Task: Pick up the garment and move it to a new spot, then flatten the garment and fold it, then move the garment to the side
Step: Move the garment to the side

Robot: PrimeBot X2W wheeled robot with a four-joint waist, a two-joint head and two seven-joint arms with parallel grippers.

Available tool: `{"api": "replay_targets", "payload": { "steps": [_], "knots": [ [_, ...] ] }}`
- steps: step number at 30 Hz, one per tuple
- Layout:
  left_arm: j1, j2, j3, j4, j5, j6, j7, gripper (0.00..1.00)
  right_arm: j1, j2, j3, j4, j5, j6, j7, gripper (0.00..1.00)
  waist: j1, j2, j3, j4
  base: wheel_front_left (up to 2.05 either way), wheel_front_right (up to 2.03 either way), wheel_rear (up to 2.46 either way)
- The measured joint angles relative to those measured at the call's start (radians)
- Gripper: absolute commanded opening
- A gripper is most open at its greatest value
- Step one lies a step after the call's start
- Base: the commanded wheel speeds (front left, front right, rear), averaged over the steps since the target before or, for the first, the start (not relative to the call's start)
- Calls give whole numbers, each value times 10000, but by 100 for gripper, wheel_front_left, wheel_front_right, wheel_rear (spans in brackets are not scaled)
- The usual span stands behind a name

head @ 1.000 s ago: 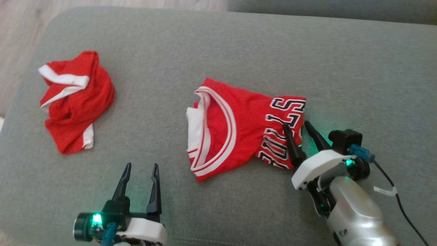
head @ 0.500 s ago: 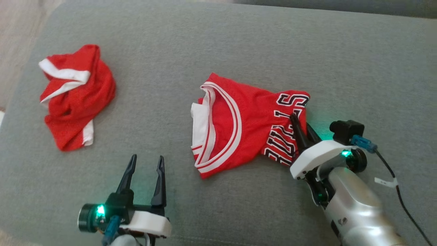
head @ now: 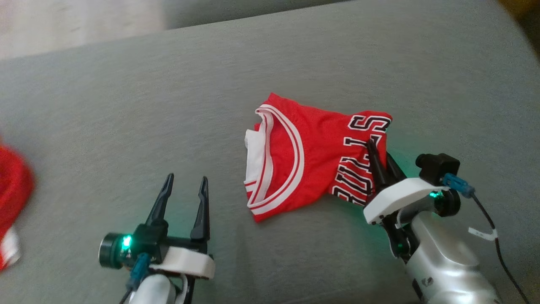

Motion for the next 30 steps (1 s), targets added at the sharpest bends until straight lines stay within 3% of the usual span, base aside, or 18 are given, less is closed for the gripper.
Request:
{"api": "replay_targets", "payload": {
  "steps": [8, 14, 21, 30],
  "knots": [
    [-288, 0, -58, 69, 61, -82, 0, 100, -3, -10, 322, -163, 0, 0, 0, 0, 0, 0, 61, -2444, 0, 0, 0],
    [-455, -6, -334, 198, 190, -221, 0, 100, -101, -12, 303, -13, -370, 0, 0, 0, -1, 0, 306, -3602, 0, 0, 0],
    [-519, 2, -441, 303, 314, -326, 0, 100, -1425, -288, 21, 702, -1475, 0, 2, 0, 0, 0, 797, -3392, 0, 0, 0],
    [-825, 8, -531, 378, 654, -571, 0, 100, -3834, -2242, -1438, 2556, -3459, 0, 8, 0, 1, 0, 1225, -2175, 0, 0, 0]
  ]
}}
